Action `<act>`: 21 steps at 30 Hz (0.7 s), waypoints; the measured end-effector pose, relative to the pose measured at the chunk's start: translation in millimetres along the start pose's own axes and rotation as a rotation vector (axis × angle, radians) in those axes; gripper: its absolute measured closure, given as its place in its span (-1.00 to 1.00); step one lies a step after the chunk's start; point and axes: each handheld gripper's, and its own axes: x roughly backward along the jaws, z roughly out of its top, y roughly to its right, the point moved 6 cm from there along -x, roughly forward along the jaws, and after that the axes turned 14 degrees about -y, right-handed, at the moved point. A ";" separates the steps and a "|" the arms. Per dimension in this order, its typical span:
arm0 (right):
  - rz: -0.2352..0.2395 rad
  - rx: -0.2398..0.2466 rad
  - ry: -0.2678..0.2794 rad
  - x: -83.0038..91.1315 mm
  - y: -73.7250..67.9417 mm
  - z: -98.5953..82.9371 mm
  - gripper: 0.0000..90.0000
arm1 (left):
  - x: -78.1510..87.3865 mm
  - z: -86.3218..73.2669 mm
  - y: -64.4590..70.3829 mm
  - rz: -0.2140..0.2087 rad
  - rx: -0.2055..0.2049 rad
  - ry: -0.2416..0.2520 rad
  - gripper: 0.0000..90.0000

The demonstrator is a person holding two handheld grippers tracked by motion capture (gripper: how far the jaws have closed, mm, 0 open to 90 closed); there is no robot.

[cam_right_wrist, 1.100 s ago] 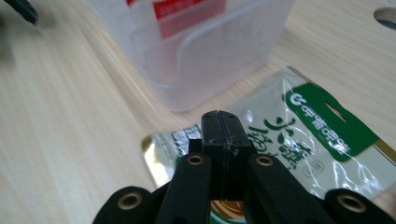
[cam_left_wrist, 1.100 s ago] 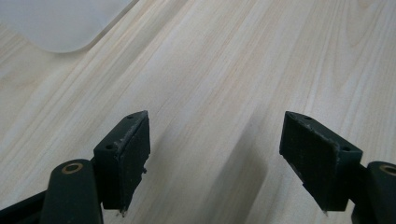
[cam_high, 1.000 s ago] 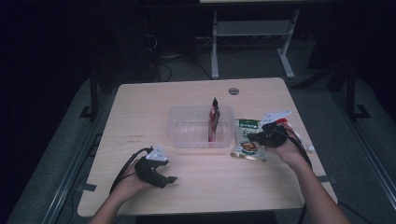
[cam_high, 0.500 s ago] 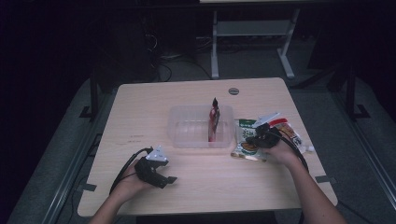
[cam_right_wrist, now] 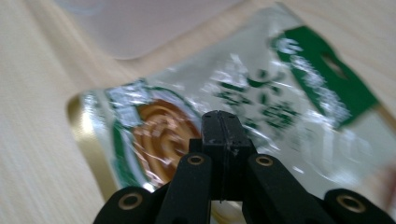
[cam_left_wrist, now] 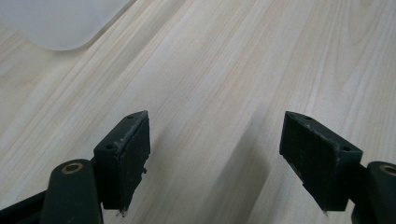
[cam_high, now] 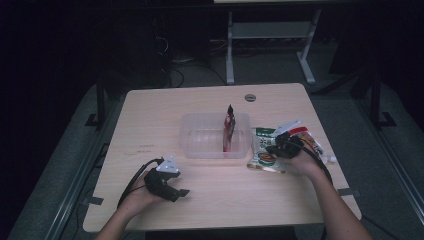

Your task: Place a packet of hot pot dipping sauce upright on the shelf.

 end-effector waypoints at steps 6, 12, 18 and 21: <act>-0.081 -0.105 0.025 23.1 38.1 -22.7 1.00 | -0.6 -0.2 -0.6 -0.003 0.008 0.000 -0.47; -0.138 -0.166 0.001 30.3 61.7 -45.4 1.00 | -0.7 0.0 -0.5 -0.002 0.011 -0.001 -0.47; -0.178 -0.216 -0.016 34.0 78.2 -63.2 1.00 | -1.6 -0.2 -0.5 -0.004 0.005 -0.004 -0.47; -0.185 -0.243 -0.025 33.8 85.7 -70.3 1.00 | -2.3 -0.1 0.8 -0.013 0.008 -0.001 -0.47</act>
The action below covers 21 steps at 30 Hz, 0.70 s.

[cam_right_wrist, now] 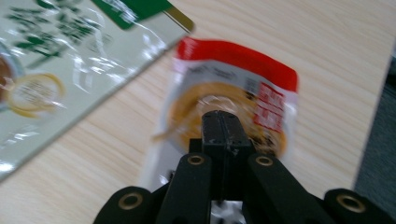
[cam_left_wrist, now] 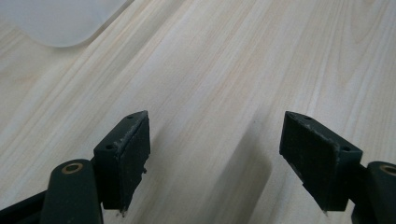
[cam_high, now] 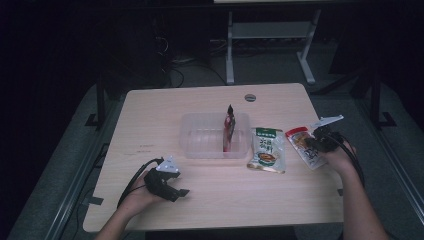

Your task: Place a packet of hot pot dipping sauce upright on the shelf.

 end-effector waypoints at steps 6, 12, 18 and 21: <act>-0.003 -0.010 -0.024 -5.9 5.8 -5.4 1.00 | -1.1 0.2 -0.1 -0.003 -0.003 -0.007 -0.47; -0.028 0.039 -0.073 -10.3 0.8 -4.7 1.00 | -2.1 0.0 1.8 -0.013 -0.005 -0.009 -0.47; 0.010 0.085 -0.103 -9.4 -10.7 -7.1 1.00 | -2.5 -0.1 1.9 -0.015 -0.013 -0.010 -0.47; 0.025 0.109 -0.112 -8.6 -17.6 -8.2 1.00 | -2.4 0.3 2.0 -0.011 -0.019 -0.012 -0.47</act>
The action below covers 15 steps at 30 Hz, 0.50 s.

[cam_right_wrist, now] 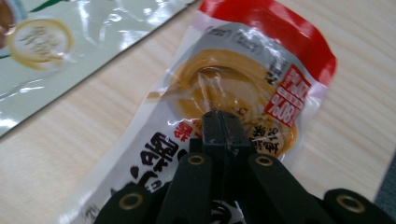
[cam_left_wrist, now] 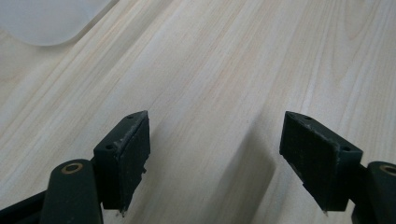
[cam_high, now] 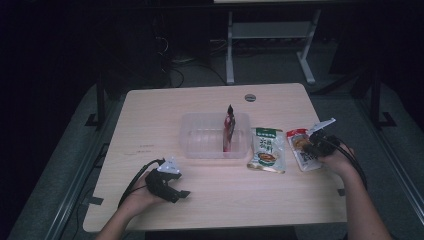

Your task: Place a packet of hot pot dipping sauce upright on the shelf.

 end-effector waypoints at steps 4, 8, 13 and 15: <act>0.020 0.040 -0.013 1.8 -11.9 -0.3 1.00 | 0.2 0.2 0.7 -0.004 0.005 0.000 -0.47; 0.040 0.075 -0.023 3.8 -22.9 -1.4 1.00 | 0.5 0.4 1.3 -0.005 0.007 0.004 -0.47; 0.082 0.113 -0.027 6.9 -35.2 -5.7 1.00 | 0.6 0.8 1.7 -0.006 0.004 0.004 -0.47; 0.090 0.116 -0.027 7.6 -38.3 -6.9 1.00 | 0.7 1.8 1.9 -0.006 0.003 0.011 -0.47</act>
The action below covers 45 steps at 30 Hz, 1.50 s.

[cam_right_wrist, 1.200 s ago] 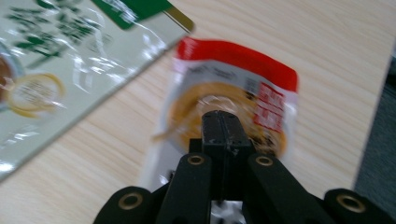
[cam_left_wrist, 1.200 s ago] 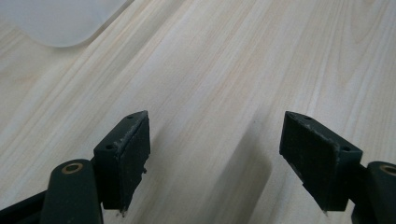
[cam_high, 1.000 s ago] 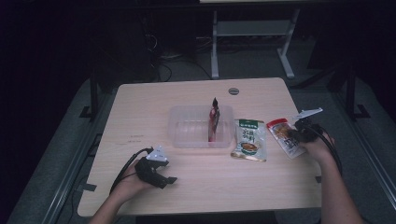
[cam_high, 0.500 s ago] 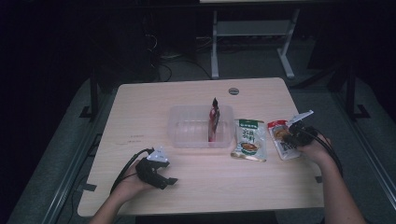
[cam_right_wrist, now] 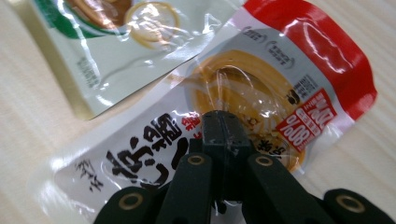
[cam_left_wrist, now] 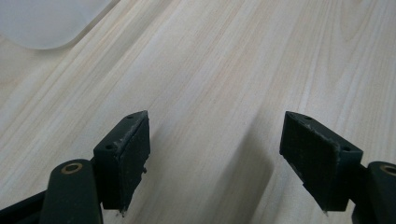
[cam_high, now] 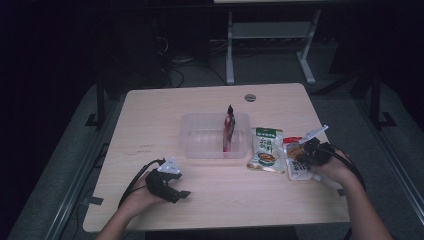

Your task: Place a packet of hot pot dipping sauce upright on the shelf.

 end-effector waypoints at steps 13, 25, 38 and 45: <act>0.060 0.074 0.010 3.3 -32.3 -3.2 1.00 | -3.3 20.4 5.3 -0.020 -0.063 0.026 -0.47; 0.138 0.167 0.026 7.4 -72.7 -7.5 1.00 | -10.0 43.4 17.4 -0.052 -0.145 0.024 -0.47; 0.178 0.325 0.065 2.5 -118.5 16.8 1.00 | -9.3 49.0 22.3 -0.080 -0.149 0.041 -0.46; 0.196 0.381 0.074 -1.2 -141.2 35.2 1.00 | -7.0 43.2 21.5 -0.062 -0.148 0.024 -0.46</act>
